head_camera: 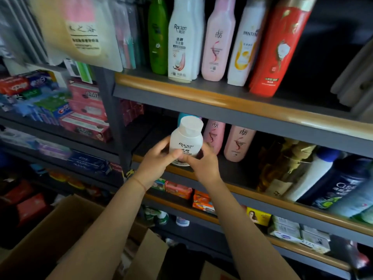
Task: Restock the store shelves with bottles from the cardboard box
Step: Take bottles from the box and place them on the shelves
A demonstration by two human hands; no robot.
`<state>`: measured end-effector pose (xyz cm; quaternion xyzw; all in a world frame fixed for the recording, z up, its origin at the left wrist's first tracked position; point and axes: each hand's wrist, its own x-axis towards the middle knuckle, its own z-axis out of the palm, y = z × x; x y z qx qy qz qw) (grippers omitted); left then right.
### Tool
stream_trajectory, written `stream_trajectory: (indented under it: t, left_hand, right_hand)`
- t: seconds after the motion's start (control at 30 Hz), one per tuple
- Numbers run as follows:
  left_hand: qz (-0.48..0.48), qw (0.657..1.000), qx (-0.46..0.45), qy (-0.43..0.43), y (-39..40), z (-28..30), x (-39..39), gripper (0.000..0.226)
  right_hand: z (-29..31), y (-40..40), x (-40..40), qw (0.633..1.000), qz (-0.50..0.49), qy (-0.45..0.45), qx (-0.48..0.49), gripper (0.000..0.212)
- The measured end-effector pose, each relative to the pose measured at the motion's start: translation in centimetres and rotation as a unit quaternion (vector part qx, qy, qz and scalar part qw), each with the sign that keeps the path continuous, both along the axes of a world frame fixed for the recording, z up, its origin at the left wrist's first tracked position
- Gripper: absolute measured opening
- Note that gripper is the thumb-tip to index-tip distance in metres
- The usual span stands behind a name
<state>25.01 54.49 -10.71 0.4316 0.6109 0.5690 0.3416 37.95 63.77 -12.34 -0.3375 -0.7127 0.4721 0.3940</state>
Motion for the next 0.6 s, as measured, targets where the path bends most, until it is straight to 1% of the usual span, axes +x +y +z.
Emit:
stream_trajectory:
  t: [0.1, 0.2, 0.3, 0.37, 0.5, 0.53, 0.6]
  left_hand:
    - [0.014, 1.0, -0.008, 0.022, 0.4, -0.5, -2.6, 0.048]
    - [0.036, 0.999, -0.019, 0.018, 1.2, -1.3, -5.5, 0.046]
    - [0.05, 0.998, -0.032, 0.0, 2.3, -2.0, -7.8, 0.045]
    - [0.049, 0.998, -0.043, -0.015, 2.9, -2.2, -9.0, 0.039]
    - [0.043, 0.996, -0.052, -0.054, 4.4, -2.7, -11.2, 0.034]
    - [0.042, 0.996, -0.051, -0.059, 4.9, -2.8, -11.5, 0.036]
    - [0.038, 0.996, -0.046, -0.063, 5.8, -2.9, -12.0, 0.041]
  right_hand:
    - [-0.5, 0.5, -3.5, 1.0, 0.009, -0.008, -0.01, 0.051]
    - [-0.9, 1.1, -6.9, 0.999, 0.006, -0.038, -0.019, 0.046]
    - [-1.4, 1.5, -9.5, 0.997, -0.001, -0.07, -0.031, 0.036]
    - [-1.6, 1.8, -10.7, 0.995, -0.005, -0.086, -0.041, 0.029]
    - [-2.0, 2.5, -12.5, 0.994, -0.02, -0.105, -0.031, 0.017]
    - [-2.2, 2.7, -12.8, 0.994, -0.024, -0.104, -0.035, 0.017]
    - [-2.8, 2.8, -13.1, 0.994, -0.03, -0.089, -0.056, 0.023]
